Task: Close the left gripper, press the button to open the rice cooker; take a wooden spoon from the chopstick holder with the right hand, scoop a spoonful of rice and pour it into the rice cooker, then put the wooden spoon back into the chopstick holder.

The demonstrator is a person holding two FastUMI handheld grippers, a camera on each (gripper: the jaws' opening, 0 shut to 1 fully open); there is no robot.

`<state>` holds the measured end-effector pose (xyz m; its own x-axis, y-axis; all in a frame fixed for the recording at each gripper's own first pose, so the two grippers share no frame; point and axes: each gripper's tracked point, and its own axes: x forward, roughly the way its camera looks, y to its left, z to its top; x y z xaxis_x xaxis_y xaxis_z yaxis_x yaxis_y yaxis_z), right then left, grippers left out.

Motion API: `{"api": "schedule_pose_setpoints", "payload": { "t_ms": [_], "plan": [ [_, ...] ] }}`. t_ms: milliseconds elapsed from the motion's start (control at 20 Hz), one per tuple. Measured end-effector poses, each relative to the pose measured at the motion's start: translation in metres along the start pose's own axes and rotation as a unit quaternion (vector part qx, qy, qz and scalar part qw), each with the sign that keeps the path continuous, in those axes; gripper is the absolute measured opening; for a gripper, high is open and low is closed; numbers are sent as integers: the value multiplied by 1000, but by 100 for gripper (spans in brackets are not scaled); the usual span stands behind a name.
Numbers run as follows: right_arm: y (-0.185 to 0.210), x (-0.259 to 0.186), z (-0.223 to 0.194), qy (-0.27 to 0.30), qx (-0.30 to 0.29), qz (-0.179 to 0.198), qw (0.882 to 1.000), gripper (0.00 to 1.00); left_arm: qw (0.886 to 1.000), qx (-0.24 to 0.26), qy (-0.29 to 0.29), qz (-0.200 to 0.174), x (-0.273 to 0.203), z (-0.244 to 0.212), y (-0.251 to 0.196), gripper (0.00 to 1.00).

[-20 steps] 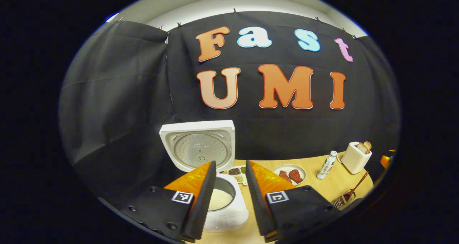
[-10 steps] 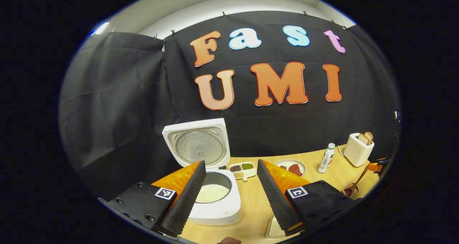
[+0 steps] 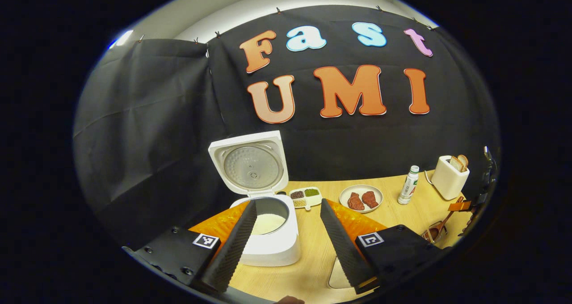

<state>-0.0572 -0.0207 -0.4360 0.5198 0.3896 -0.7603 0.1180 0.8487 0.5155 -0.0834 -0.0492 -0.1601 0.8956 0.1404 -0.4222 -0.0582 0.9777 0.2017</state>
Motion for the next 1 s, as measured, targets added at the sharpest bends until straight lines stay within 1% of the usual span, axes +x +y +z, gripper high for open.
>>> {"api": "schedule_pose_setpoints", "payload": {
  "t_ms": [50, 100, 150, 200, 250, 300, 350, 400, 450, 500, 550, 700, 750, 800, 850, 900, 950, 1000],
  "plan": [
    [3, 2, -1, 4, 4, 7, 1000, 47, 1000, 4, 1, -4, 1, 1, -4, 94],
    [5, 2, -3, 7, 9, 14, 1000, 49, 1000, 9, 0, -7, 2, 1, -9, 94],
    [6, 0, -5, 9, 14, 20, 1000, 38, 1000, 12, 0, -11, 2, 3, -13, 97],
    [4, 0, -2, 4, 21, 17, 1000, 29, 1000, 14, -3, -16, 3, 4, -17, 94],
    [3, 1, -4, 2, 27, 15, 1000, 21, 1000, 15, -6, -21, 4, 6, -21, 94],
    [3, -2, -4, -1, 36, 15, 999, 25, 1000, 16, -7, -25, 6, 7, -25, 94],
    [2, -3, -4, -5, 45, 15, 999, 25, 999, 16, -8, -29, 8, 8, -28, 94],
    [1, -7, -5, -11, 53, 15, 998, 19, 999, 17, -9, -34, 8, 7, -31, 94],
    [0, -10, -7, -19, 58, 12, 998, 23, 999, 19, -11, -37, 9, 9, -33, 94],
    [-1, -12, -7, -27, 62, 9, 998, 21, 999, 21, -12, -39, 10, 9, -32, 94],
    [-1, -16, -9, -36, 63, 7, 997, 21, 999, 20, -15, -40, 11, 10, -32, 97],
    [0, -23, -13, -48, 58, -3, 997, 21, 998, 17, -18, -55, 15, 7, -31, 97],
    [-1, -22, -11, -54, 59, -14, 997, 18, 998, 18, -19, -60, 18, 7, -29, 98],
    [-2, -23, -9, -57, 57, -21, 997, 16, 998, 19, -21, -64, 21, 9, -27, 94],
    [1, -26, -7, -62, 58, -28, 996, 14, 997, 19, -24, -69, 24, 12, -24, 98],
    [5, -31, -1, -70, 58, -31, 995, 13, 997, 16, -28, -73, 26, 13, -19, 97],
    [9, -36, 5, -83, 55, -34, 994, 13, 996, 13, -31, -77, 28, 16, -15, 94],
    [13, -41, 11, -94, 47, -41, 994, 13, 996, 11, -32, -81, 30, 14, -10, 97]
  ]
}}
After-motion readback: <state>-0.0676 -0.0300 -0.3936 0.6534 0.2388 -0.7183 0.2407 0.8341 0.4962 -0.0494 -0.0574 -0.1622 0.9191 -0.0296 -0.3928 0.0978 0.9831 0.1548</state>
